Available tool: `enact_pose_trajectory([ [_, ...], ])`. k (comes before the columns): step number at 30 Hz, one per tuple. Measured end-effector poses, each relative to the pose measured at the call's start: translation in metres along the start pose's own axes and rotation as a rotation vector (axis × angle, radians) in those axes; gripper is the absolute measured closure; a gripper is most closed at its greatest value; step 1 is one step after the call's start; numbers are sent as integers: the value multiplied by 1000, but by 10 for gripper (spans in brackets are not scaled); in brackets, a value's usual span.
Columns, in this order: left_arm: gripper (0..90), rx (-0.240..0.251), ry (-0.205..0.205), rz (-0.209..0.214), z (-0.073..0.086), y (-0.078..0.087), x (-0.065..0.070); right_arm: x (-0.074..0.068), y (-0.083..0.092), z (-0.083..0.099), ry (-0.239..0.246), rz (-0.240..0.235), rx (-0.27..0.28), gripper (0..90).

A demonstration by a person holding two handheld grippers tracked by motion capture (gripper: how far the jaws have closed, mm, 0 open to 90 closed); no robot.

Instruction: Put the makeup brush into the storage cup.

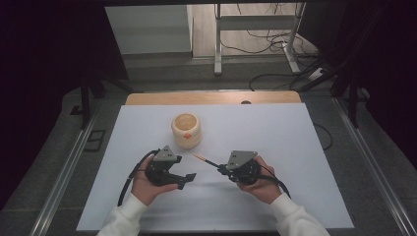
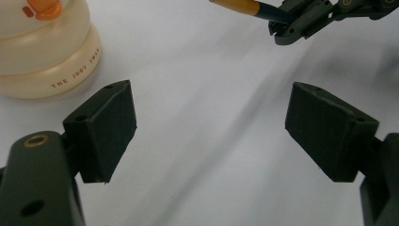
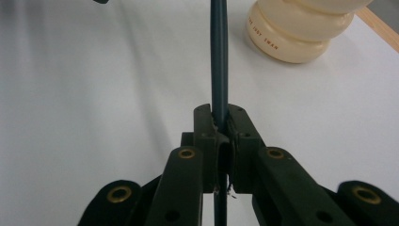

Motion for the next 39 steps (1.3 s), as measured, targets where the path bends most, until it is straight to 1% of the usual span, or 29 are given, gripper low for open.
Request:
enact_pose_trajectory([
  [3,174,7,13,4,0,0,0,0,0,0,0,1,2,842],
  [6,175,21,16,5,-1,0,0,0,0,-1,-3,3,10,842],
  [8,179,43,19,-1,-3,1,0,0,0,-2,-8,4,16,842],
  [11,183,79,35,4,-7,2,2,0,1,-3,-17,0,27,842],
  [15,200,106,55,21,-10,1,4,-1,0,-4,-27,-2,43,842],
  [18,207,131,83,30,-11,-1,4,-1,0,-5,-28,-3,49,842],
  [19,212,131,83,30,-11,-1,4,-1,0,-5,-28,-3,49,842],
  [23,220,165,105,49,-14,-4,7,-2,-1,-6,-31,-2,57,842],
  [25,229,175,125,64,-16,-7,9,-2,-1,-7,-35,1,64,842],
  [26,232,175,125,64,-16,-7,9,-2,-1,-7,-35,1,64,842],
  [28,235,183,139,74,-17,-9,9,-2,-1,-7,-38,3,70,842],
  [31,253,210,173,89,-21,-10,9,-2,-1,-9,-45,5,80,842],
  [33,263,232,195,92,-23,-11,8,-2,-1,-9,-49,4,89,842],
  [35,287,253,221,110,-26,-11,8,-3,-2,-10,-52,5,94,842],
  [37,298,256,223,108,-27,-12,8,-3,-2,-10,-50,5,95,842],
  [39,343,259,225,106,-27,-14,8,-4,-3,-11,-48,4,99,842],
])
Point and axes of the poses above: each handheld gripper's, and its own axes: y roughly backward along the jaws, z roughly out of its underside, x roughly to its right, the point moved 7 cm from there along -y, roughly forward along the jaws, and after that the axes turned 7 degrees about -z, right-handed, at the moved point
